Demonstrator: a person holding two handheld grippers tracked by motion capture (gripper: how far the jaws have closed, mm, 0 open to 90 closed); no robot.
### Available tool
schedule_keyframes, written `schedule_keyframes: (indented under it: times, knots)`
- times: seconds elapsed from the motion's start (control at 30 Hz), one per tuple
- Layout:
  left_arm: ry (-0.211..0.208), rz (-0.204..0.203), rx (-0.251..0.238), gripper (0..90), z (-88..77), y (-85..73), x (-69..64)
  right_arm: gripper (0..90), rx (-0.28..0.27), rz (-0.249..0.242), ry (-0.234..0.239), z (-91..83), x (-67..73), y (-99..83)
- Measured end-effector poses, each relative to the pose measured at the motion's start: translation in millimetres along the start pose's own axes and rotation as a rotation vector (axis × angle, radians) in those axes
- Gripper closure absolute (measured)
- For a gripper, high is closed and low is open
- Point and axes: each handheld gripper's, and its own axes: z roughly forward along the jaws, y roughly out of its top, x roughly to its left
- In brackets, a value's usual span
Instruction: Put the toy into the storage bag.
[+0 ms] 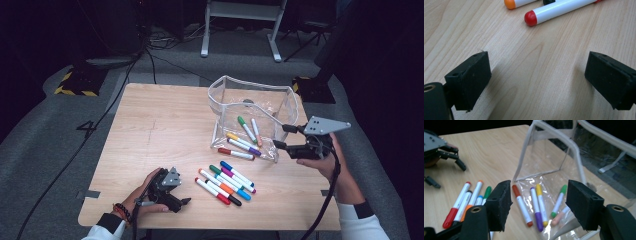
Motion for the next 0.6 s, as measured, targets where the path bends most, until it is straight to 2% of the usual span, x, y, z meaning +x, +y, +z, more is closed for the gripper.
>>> schedule_keyframes:
  times: [0.07, 0.13, 0.27, 0.3, 0.33, 0.37, 0.47, 0.6]
  knots:
    - [0.001, 0.000, 0.000, 7.0, 0.0, 0.0, -0.1, 38.1, 0.005, -0.011, 0.004, 1.8, 8.8, -10.7]
    - [0.001, -0.002, -0.001, 7.0, 0.1, 0.0, -0.1, 39.0, 0.008, 0.009, 0.034, 7.8, 14.9, -22.2]
    - [0.001, -0.002, -0.001, 7.0, 0.1, 0.0, -0.1, 40.7, 0.066, 0.000, 0.046, 30.0, 24.1, -41.8]
    - [0.001, -0.002, -0.001, 6.9, 0.1, 0.0, -0.1, 41.6, 0.074, 0.006, 0.061, 38.8, 25.8, -46.8]
    - [0.001, -0.002, -0.001, 6.9, 0.1, 0.0, -0.1, 41.6, 0.074, 0.006, 0.061, 38.8, 25.8, -46.8]
    - [0.001, -0.001, 0.000, 7.0, 0.0, 0.0, -0.1, 42.6, 0.093, 0.004, 0.090, 53.8, 28.7, -53.2]
    - [0.003, -0.003, -0.001, 7.0, 0.0, -0.2, -0.4, 44.5, 0.107, 0.011, 0.115, 75.5, 30.9, -59.4]
    - [0.011, -0.011, 0.000, 7.0, -0.9, -1.1, -1.4, 45.5, 0.148, -0.020, 0.130, 105.7, 34.0, -63.5]
